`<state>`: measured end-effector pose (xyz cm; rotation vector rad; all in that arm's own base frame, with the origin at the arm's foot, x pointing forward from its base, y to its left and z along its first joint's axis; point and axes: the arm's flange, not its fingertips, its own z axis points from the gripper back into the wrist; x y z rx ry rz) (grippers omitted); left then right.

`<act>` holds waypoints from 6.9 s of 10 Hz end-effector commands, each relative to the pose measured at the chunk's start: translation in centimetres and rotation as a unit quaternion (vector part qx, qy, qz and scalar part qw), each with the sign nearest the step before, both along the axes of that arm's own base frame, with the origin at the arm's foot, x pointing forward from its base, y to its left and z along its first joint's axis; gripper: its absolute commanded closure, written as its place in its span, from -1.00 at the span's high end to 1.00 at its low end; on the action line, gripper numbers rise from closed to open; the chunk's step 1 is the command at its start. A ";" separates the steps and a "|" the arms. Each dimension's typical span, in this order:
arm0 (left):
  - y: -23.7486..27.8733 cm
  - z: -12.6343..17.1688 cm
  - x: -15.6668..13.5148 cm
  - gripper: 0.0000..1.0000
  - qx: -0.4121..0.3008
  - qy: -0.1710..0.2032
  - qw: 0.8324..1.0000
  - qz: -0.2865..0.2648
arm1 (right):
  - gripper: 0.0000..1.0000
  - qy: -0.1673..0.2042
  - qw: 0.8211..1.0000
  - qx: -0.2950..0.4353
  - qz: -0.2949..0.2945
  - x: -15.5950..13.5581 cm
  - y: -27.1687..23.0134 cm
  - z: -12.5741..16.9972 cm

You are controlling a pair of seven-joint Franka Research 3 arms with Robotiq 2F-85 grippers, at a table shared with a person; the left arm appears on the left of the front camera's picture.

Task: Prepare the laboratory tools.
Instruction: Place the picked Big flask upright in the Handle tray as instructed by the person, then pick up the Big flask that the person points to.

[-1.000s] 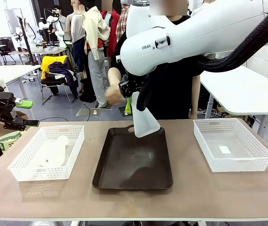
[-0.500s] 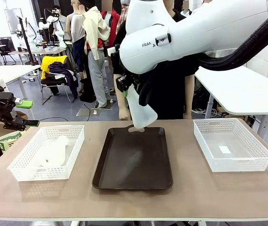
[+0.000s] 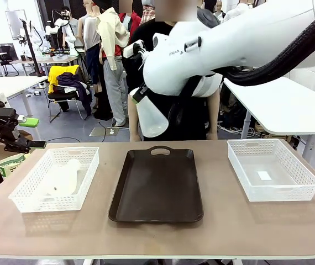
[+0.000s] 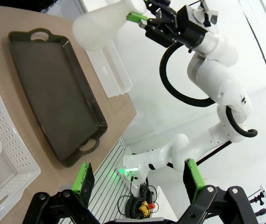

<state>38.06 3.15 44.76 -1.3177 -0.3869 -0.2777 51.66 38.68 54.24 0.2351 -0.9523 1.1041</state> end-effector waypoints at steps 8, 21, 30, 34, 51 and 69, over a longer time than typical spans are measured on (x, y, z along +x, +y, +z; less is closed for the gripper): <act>0.1 0.2 -0.1 1.00 -0.005 -0.001 1.000 -0.002 | -1.00 -0.016 0.984 0.066 0.167 0.9 -4.4 -1.0; 0.1 0.2 -0.1 1.00 -0.005 -0.001 1.000 -0.002 | -1.00 0.071 0.947 0.211 0.230 4.7 -8.3 -14.9; 0.1 0.2 -0.1 1.00 -0.005 -0.001 1.000 -0.002 | -0.25 0.114 0.949 0.216 0.201 5.8 -9.5 -19.6; 0.1 0.2 -0.1 1.00 -0.005 -0.001 1.000 -0.002 | 1.00 0.115 0.951 0.215 0.191 5.5 -10.2 -19.7; 0.1 0.2 -0.1 1.00 -0.005 -0.001 1.000 -0.002 | 1.00 0.118 0.954 0.196 0.192 5.6 -11.2 -19.7; 0.1 0.2 -0.1 1.00 -0.005 -0.001 1.000 -0.002 | 1.00 0.088 0.957 0.275 0.040 -3.7 -34.8 -15.8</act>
